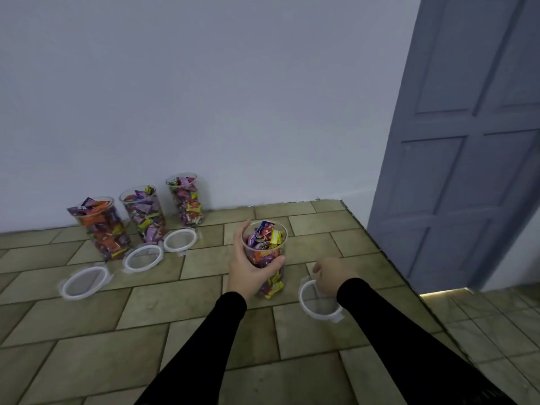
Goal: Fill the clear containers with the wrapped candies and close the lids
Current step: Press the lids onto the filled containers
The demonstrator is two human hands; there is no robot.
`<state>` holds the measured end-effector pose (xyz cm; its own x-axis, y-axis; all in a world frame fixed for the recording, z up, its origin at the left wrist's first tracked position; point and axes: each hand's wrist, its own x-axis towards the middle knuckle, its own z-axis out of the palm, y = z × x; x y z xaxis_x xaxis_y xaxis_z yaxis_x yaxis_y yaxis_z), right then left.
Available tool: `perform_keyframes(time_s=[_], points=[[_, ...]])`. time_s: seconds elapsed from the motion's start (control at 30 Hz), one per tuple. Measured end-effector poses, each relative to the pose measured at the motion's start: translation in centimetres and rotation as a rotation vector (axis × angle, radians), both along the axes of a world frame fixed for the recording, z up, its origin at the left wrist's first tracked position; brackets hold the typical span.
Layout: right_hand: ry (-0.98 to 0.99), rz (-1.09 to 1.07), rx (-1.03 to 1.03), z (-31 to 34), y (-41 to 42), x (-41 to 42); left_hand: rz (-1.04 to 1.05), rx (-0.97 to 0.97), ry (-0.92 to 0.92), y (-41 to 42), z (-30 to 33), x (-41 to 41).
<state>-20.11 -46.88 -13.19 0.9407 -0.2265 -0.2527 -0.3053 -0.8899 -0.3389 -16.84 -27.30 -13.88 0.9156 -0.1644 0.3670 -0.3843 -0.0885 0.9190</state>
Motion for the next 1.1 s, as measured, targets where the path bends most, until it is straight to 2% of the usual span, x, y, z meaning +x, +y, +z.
perform_keyframes(time_s=[0.2,0.33,0.47,0.53,0.63,0.7,0.77,0.97,1.1], points=[[-0.019,0.027,-0.069,0.2,0.2,0.9,0.010,0.012,0.013,0.0,-0.1,0.1],[-0.103,0.012,-0.076,1.2,0.0,2.2,0.007,0.009,0.021,0.0,0.0,-0.1],[-0.323,-0.082,-0.018,3.3,0.4,3.4,-0.005,-0.014,0.022,0.0,-0.1,-0.3],[-0.543,-0.107,0.049,4.3,0.7,4.2,-0.014,-0.028,0.029,-0.1,-0.1,-0.3],[-0.826,-0.023,0.101,5.6,1.9,4.5,-0.016,-0.038,0.046,-0.1,0.0,-0.1],[-0.996,0.009,0.229,6.6,2.9,4.1,-0.013,-0.045,0.053,-0.1,0.0,-0.1],[-1.133,0.085,0.268,7.1,4.0,3.5,-0.006,-0.044,0.054,-0.1,0.0,0.0],[-1.172,0.380,0.240,6.4,6.2,2.0,0.035,-0.037,0.054,-0.2,0.3,-0.3],[-1.210,0.486,0.256,5.1,6.0,1.5,0.062,-0.023,0.052,-0.3,0.3,-0.3]])
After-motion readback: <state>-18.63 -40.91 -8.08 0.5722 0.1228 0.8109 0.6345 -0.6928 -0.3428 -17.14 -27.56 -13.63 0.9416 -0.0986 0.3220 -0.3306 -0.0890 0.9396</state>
